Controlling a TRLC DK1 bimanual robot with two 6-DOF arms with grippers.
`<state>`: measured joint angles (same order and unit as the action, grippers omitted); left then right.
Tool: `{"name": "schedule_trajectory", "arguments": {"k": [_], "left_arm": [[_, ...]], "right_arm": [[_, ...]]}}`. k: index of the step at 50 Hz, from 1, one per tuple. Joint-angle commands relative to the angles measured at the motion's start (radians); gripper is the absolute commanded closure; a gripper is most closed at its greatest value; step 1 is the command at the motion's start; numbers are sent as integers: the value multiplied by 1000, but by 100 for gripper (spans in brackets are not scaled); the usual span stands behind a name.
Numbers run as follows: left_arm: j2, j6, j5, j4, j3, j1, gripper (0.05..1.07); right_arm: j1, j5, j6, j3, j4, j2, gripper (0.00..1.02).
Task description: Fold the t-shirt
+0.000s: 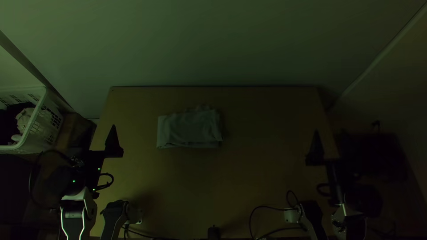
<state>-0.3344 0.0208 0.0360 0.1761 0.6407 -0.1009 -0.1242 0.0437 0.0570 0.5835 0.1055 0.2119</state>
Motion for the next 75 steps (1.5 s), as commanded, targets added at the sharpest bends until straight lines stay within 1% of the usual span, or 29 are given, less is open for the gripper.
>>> {"name": "schedule_trajectory", "arguments": {"k": [1, 7, 14, 16, 21, 24, 26, 31, 33, 37, 41, 47, 52, 75], "left_arm": [[77, -22, -7, -43, -85, -23, 10], [172, -44, -7, -84, -204, -42, 10], [311, -51, -7, -89, -332, -42, 10], [340, -53, -7, -99, -374, -43, 10], [339, -48, -7, -93, -418, -56, 10], [339, -50, -7, -95, -458, -54, 10], [339, -51, -5, -92, -480, -54, 10], [339, -51, -7, -86, -530, -54, 10], [339, -51, -7, -67, -544, -54, 10], [339, -51, -5, 0, -550, -54, 10], [339, -53, -8, 5, -575, -54, 10], [334, -85, -10, 13, -582, -83, 10], [336, -99, -8, 11, -581, -109, 10], [336, -99, -8, 11, -582, -109, 10]], "right_arm": [[-3, -2, 0, -70, -18, -68, 4], [0, -2, 0, -137, -10, -143, 4], [12, 2, 0, -226, 0, -217, 4], [24, 8, -20, -231, 23, -215, 4], [72, 12, -28, -313, -47, -215, 4], [95, 10, -74, -361, -75, -217, 4], [95, 10, -94, -387, -75, -217, 4], [95, 12, -120, -447, -75, -218, 4], [98, 12, -131, -470, -75, -218, 4], [110, 12, -184, -504, -63, -218, 4], [126, 12, -218, -541, -47, -218, 4], [199, 12, -244, -541, -35, -215, 4], [244, 8, -232, -551, -53, -215, 4], [244, 7, -232, -551, -53, -215, 4]]}}
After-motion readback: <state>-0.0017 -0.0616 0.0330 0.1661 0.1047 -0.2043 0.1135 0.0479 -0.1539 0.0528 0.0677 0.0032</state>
